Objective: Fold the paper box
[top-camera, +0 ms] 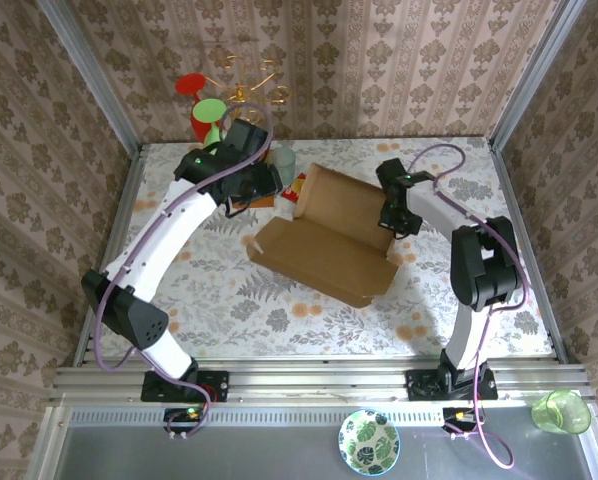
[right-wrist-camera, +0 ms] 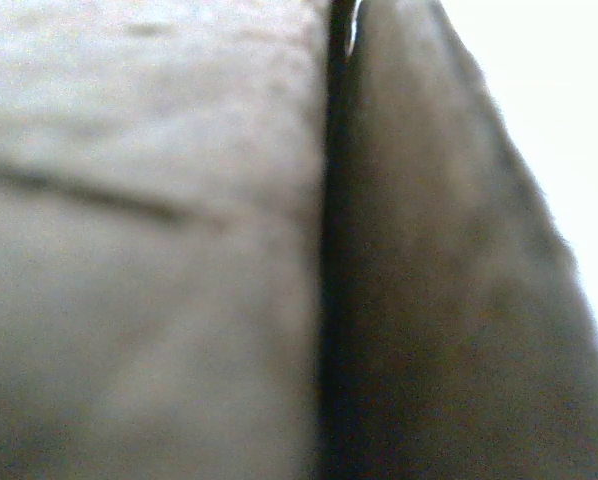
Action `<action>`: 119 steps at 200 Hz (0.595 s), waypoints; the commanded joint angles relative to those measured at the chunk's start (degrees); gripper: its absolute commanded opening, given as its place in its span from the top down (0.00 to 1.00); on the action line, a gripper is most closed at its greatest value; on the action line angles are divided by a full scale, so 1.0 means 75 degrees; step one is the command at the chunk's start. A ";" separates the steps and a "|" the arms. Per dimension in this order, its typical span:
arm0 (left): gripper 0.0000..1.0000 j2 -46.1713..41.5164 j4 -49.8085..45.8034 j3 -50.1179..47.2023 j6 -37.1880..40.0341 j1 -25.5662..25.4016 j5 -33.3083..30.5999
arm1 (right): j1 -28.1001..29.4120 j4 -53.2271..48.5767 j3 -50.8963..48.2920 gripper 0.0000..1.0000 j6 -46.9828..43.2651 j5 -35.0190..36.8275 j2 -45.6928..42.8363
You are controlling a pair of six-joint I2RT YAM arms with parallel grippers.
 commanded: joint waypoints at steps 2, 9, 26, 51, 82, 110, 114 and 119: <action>0.51 -0.0254 -0.1544 -0.0535 -0.1848 -0.0621 -0.0011 | -0.0132 -0.0527 -0.0438 1.00 0.1357 -0.0545 -0.0528; 0.50 -0.0367 -0.1438 -0.0765 -0.2052 -0.0779 0.0056 | -0.0139 -0.0541 -0.0581 1.00 0.1601 -0.0640 -0.0632; 0.46 -0.0453 -0.1287 -0.1134 -0.2370 -0.1011 0.0091 | -0.0141 -0.0586 -0.0871 1.00 0.2225 -0.0772 -0.0817; 0.37 -0.0301 -0.1491 -0.1028 -0.2444 -0.1044 -0.0126 | -0.0117 -0.0524 -0.1154 1.00 0.2847 -0.0987 -0.0926; 0.36 -0.0012 -0.1341 -0.1089 -0.2487 -0.1068 0.0118 | -0.0071 -0.0458 -0.1313 1.00 0.3087 -0.1027 -0.0933; 0.36 -0.0016 -0.1152 -0.1483 -0.2751 -0.1123 0.0077 | -0.0118 -0.0211 -0.1550 1.00 0.3205 -0.1312 -0.0943; 0.36 -0.0023 -0.1010 -0.1606 -0.2763 -0.1118 0.0106 | -0.0126 -0.0169 -0.1588 1.00 0.3215 -0.1356 -0.0945; 0.36 -0.0012 -0.0793 -0.1711 -0.2781 -0.1105 0.0137 | -0.0120 -0.0125 -0.1626 1.00 0.3236 -0.1402 -0.0938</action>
